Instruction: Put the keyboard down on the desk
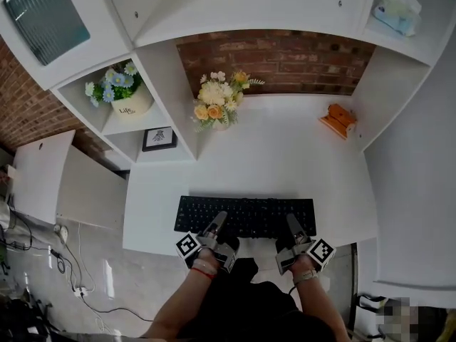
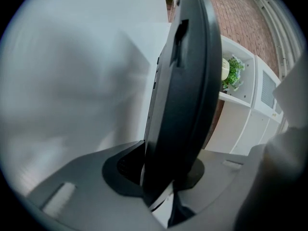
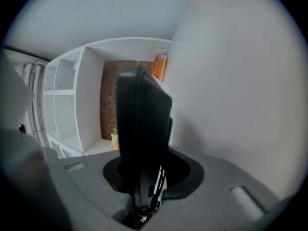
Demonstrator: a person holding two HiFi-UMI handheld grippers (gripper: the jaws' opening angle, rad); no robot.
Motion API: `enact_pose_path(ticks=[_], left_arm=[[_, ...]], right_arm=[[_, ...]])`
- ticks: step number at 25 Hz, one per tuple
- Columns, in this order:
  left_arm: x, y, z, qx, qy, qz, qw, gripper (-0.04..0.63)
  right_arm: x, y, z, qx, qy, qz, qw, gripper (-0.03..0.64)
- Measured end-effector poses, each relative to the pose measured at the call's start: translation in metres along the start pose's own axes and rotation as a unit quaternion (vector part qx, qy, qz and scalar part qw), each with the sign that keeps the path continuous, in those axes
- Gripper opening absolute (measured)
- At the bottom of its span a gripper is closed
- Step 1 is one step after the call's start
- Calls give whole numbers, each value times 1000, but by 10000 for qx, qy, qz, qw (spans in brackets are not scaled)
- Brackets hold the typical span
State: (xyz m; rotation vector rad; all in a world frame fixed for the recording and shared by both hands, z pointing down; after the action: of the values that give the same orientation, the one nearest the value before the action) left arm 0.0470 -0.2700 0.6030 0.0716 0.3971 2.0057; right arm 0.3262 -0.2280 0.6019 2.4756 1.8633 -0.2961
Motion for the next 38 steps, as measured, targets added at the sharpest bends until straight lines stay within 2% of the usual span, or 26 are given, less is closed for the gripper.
enact_pose_path(ticks=[13,24,27,30,35,38], left_arm=[[-55,22,-9,-5,232,130,9996,78],[-75,33,-11,-244,581,562,9964,71],[-76,33,-10,-191,625,619,9959,71],[-76,34,-8,-140,640,647,9957,71],[-75,33,-5,89,657,577,9961,74],[-75,35,-4,152,704,532,9960,77]], right_arm=[[-60,23,5,-45,-166,148,9997,78],[-91,31,0,-142,-266,346,9989,81],[-91,31,-2,-178,-389,361,9984,83],[-94,32,-6,-274,-292,359,9986,83],[-91,32,0,-131,-431,503,9977,81],[-88,33,1,-123,-294,685,9971,147]])
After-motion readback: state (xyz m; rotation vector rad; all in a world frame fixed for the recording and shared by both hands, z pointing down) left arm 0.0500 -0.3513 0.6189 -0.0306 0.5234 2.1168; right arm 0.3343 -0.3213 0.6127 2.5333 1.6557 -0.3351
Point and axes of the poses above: the fingertips, and each gripper's own axes: x backward along the fingers, z to its left, y out of its top, the point moved 8 cm from there along x, backward along the fingers, and after that the axes turned 3 degrees about -z, right-handed, at the moved point
